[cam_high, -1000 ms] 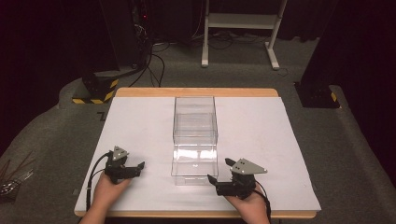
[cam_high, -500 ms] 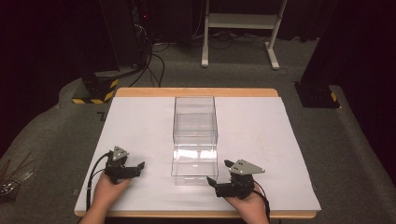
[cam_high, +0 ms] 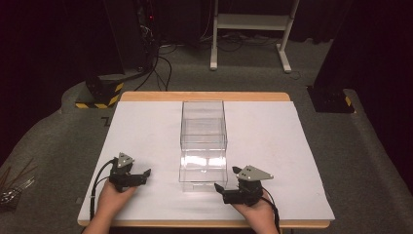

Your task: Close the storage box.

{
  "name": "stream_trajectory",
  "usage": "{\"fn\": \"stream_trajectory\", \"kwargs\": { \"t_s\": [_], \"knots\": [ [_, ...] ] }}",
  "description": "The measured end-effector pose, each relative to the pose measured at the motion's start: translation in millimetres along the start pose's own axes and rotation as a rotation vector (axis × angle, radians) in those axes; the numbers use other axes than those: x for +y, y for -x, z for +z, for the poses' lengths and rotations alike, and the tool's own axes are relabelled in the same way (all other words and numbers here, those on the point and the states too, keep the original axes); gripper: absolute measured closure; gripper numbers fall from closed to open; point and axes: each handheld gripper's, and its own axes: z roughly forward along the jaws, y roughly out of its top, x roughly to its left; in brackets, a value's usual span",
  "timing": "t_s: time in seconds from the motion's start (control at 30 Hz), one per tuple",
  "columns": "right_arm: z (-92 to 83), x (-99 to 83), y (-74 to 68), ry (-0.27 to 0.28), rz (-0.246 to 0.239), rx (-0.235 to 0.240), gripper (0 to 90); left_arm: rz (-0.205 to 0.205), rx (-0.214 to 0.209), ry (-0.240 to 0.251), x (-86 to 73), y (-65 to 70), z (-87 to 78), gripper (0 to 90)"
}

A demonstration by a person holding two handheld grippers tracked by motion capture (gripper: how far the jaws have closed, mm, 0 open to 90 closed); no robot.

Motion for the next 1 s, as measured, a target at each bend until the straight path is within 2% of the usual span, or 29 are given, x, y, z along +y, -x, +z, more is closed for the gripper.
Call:
{"fn": "stream_trajectory", "kwargs": {
  "t_s": [0.17, 0.7, 1.0],
  "knots": [
    [2.6, 1.3, 0.9, 0.001, 0.000, -0.003, 12.5, 0.001, 0.002, 0.001, -0.1, 0.2, 0.0, 14.7],
    [15.4, 9.2, 14.2, 0.023, 0.013, -0.079, 11.5, 0.001, -0.001, -0.003, 0.1, -0.1, -0.1, 14.7],
    [23.7, 13.2, 19.7, 0.032, 0.012, -0.091, 13.6, 0.002, -0.002, -0.003, 0.1, -0.2, -0.1, 14.7]
  ]
}}
